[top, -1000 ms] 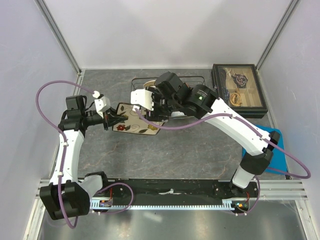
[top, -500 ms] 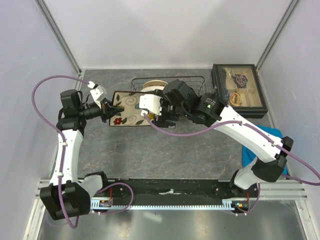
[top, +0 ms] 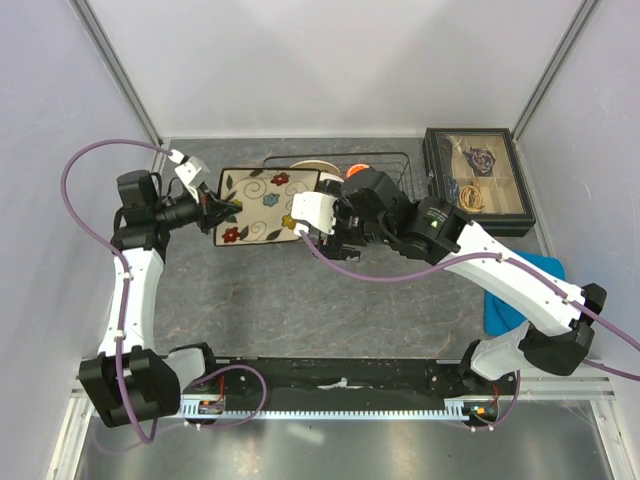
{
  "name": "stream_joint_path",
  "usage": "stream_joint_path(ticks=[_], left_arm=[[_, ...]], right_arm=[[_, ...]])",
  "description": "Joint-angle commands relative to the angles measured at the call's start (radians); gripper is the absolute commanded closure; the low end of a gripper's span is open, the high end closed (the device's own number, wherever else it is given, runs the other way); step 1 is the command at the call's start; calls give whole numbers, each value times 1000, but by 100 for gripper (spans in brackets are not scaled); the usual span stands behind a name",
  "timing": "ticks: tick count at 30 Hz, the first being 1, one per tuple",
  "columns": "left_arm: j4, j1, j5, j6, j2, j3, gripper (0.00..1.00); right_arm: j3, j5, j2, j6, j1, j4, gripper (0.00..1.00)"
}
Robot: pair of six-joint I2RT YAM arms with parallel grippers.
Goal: Unload the mixed dishes from the dish rack
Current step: Place the plate at the center of the board.
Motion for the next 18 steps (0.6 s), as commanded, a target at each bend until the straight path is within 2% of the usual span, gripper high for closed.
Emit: stream_joint_path(ticks=[1,8,18], left_arm=[[129,33,44,-100,17,118,98],[220,85,1,-207,44,109,98],[391,214,72,-391,113,82,98]], right_arm=[[-16,28,-37,21,2,41,7],[-53,31,-43,24,1,53,7],[-108,42,-80,31,-10,78,7]])
